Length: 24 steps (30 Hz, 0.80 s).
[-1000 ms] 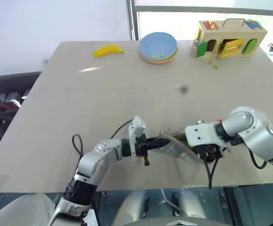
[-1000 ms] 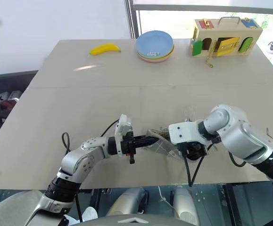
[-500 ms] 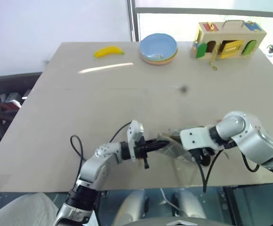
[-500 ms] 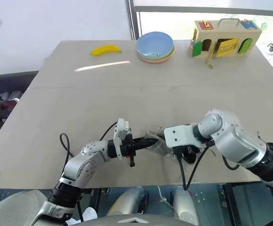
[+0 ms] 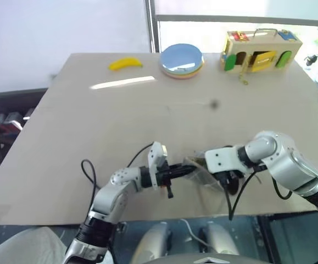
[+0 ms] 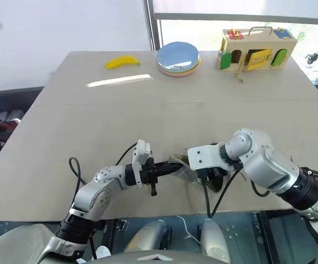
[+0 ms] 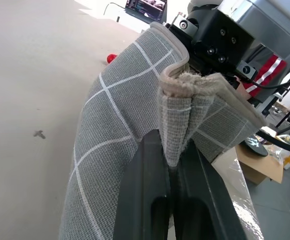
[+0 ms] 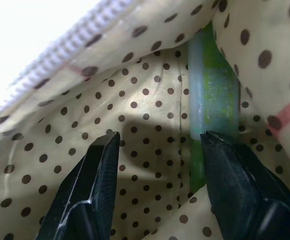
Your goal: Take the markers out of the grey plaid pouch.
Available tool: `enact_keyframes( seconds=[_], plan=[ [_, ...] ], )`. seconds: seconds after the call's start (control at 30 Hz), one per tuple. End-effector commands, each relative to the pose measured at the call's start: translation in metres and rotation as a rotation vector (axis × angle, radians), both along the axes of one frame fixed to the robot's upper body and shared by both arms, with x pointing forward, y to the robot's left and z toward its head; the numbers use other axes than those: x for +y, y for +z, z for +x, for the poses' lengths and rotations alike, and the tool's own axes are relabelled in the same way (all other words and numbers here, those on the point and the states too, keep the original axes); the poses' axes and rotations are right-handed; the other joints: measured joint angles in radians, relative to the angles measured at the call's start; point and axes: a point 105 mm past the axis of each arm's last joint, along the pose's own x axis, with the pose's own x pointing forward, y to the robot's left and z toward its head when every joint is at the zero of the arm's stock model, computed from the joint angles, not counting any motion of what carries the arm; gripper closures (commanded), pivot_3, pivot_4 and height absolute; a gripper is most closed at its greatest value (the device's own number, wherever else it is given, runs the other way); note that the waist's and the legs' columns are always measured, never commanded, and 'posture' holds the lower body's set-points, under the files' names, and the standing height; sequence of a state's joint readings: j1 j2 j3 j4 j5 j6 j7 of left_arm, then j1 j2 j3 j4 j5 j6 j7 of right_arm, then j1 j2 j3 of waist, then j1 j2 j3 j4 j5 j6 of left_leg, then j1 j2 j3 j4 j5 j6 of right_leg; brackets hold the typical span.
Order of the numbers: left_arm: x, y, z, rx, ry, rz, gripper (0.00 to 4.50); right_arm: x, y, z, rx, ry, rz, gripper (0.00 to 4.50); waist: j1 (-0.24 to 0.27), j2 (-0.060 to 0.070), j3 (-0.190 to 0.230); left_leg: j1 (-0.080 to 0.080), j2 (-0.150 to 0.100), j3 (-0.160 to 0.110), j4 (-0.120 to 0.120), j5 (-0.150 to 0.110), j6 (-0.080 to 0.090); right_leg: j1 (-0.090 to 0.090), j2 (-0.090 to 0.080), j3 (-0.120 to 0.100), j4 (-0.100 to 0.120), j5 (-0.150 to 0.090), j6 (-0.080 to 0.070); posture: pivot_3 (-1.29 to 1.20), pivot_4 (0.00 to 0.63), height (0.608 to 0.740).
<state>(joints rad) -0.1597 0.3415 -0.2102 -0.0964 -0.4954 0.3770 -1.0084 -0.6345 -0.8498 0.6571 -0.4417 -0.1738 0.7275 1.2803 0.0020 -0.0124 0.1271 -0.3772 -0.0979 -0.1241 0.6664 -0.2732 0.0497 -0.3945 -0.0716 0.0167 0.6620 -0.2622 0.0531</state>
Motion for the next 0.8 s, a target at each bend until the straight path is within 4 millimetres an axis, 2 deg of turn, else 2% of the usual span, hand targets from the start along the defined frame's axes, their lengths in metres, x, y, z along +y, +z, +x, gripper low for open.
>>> enact_keyframes(
  seconds=[0.03,0.07,0.17,0.2,0.47,0.57,0.73,0.8],
  plan=[
    [-0.004,0.002,-0.002,-0.013,-0.013,-0.016,4.50,-0.013,-0.028,0.002,0.070,-0.071,-0.055,2.40,-0.001,-0.002,-0.002,0.001,0.000,0.000,0.000,0.000,0.000,0.000,0.000,0.000,0.000,0.000,0.000,0.00,0.150,0.740],
    [-0.004,0.002,-0.002,-0.014,-0.012,-0.017,4.50,-0.013,-0.028,0.002,0.076,-0.071,-0.053,2.73,-0.001,-0.002,-0.003,0.001,0.000,0.000,0.000,0.000,0.000,0.001,0.000,0.000,0.000,0.000,0.000,0.00,0.150,0.740],
    [-0.004,0.002,-0.002,-0.014,-0.008,-0.019,4.50,-0.013,-0.028,0.001,0.078,-0.072,-0.049,4.16,0.004,-0.002,-0.003,0.001,0.000,0.000,0.000,0.000,0.000,0.001,0.000,0.000,0.000,0.000,0.000,0.00,0.150,0.740],
    [-0.004,0.002,-0.002,-0.014,-0.007,-0.019,4.50,-0.014,-0.027,0.002,0.074,-0.073,-0.046,4.47,0.008,-0.003,-0.003,0.001,0.000,-0.001,0.000,0.000,0.000,0.001,0.000,-0.001,0.000,0.000,0.000,0.00,0.150,0.740],
    [-0.004,0.002,-0.002,-0.010,-0.003,-0.022,4.50,-0.010,-0.004,0.006,0.016,-0.068,0.005,4.47,0.011,0.000,-0.002,-0.002,0.000,-0.002,-0.002,0.001,-0.002,-0.001,-0.001,-0.002,-0.002,0.000,0.000,0.00,0.150,0.740],
    [-0.005,0.002,-0.002,-0.009,-0.004,-0.022,4.50,-0.009,0.003,0.007,-0.004,-0.061,0.019,3.62,0.011,0.001,0.000,-0.003,0.000,-0.002,-0.002,0.000,-0.001,-0.002,-0.001,-0.002,-0.003,0.000,0.000,0.00,0.150,0.740],
    [-0.004,0.001,-0.002,-0.007,-0.006,-0.020,4.50,-0.001,0.020,0.019,-0.090,-0.084,0.067,1.37,0.010,0.003,0.002,-0.004,0.000,-0.002,-0.003,0.001,-0.002,-0.003,-0.001,-0.002,-0.003,0.000,0.000,0.00,0.150,0.740],
    [-0.004,0.001,-0.002,-0.007,-0.007,-0.020,4.50,0.001,0.025,0.018,-0.087,-0.084,0.072,1.37,0.011,0.005,0.005,-0.005,0.000,-0.002,-0.003,0.001,-0.003,-0.004,-0.001,-0.002,-0.004,0.000,0.000,0.00,0.150,0.740]
  ],
)
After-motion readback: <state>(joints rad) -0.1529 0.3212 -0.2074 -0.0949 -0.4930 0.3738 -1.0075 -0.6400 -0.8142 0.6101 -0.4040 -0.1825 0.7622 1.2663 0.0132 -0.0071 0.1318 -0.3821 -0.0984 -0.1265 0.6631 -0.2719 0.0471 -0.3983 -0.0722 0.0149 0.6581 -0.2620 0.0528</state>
